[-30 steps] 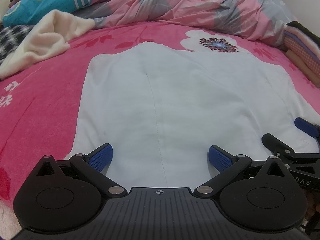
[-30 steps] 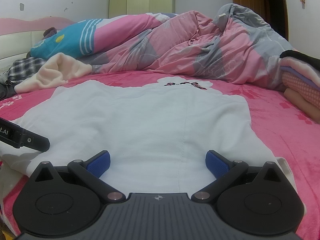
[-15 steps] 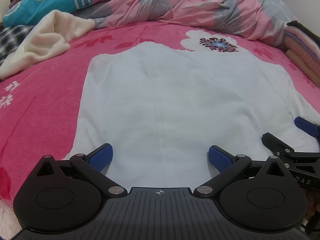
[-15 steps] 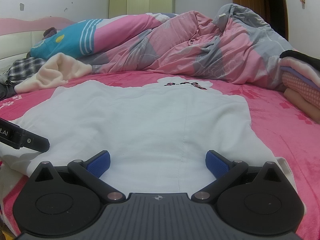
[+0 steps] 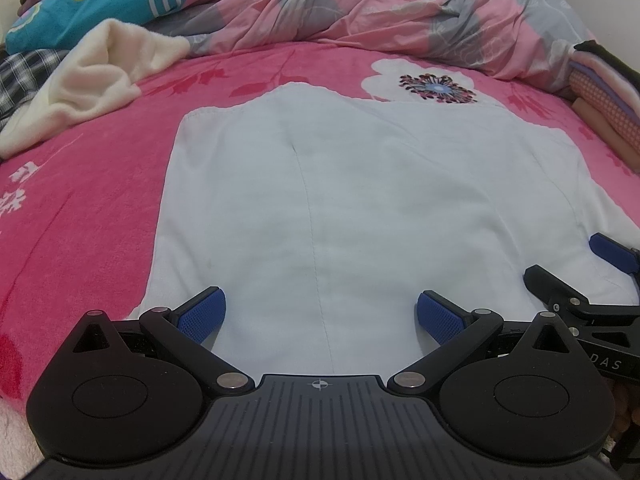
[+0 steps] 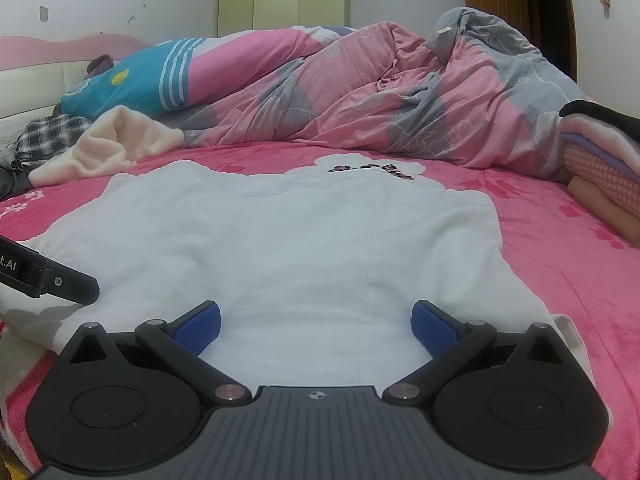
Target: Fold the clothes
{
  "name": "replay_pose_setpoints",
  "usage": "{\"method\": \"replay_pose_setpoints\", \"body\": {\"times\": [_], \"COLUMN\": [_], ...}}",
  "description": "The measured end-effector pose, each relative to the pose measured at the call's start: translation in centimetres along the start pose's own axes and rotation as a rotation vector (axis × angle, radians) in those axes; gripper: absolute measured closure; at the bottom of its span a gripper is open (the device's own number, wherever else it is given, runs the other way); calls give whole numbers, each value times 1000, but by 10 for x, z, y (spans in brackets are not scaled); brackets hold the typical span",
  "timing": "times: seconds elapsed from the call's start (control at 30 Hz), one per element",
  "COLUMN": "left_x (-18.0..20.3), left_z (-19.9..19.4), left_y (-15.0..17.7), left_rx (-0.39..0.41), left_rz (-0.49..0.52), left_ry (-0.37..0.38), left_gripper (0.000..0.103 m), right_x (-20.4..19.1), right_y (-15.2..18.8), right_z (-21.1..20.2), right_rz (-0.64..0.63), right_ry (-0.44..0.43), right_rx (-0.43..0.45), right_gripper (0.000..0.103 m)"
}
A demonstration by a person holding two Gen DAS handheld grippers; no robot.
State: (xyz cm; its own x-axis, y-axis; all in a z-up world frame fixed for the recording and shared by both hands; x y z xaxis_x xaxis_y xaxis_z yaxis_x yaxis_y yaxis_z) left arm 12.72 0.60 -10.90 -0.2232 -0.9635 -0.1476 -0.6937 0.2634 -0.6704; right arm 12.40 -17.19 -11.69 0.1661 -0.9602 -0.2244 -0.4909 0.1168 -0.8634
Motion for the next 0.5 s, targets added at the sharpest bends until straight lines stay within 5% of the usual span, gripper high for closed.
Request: {"method": "replay_pose_setpoints", "body": {"times": [0.5], "left_x": [-1], "left_z": [0], "left_y": [0], "left_rx": [-1], "left_rz": [4], "left_ry": [3], "left_gripper": [0], "right_x": [0], "right_y": [0], "right_z": [0], "right_rz": [0], "right_ry": [-2], "right_rx": [0], "right_gripper": [0]}}
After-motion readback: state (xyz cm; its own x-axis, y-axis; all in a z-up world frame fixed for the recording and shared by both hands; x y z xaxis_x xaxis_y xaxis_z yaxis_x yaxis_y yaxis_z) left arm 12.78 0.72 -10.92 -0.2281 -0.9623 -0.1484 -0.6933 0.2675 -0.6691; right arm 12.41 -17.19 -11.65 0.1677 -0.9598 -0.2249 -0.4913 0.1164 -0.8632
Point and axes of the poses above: each gripper's, at about its wrist camera, not at the fingertips, and z roughly the way its jaws point, x to its right, y to its underside, the point moved 9 cm from there along z, roughly the way its jaws point, and after that the axes turned 15 degrees about z, right-handed, at the moved point
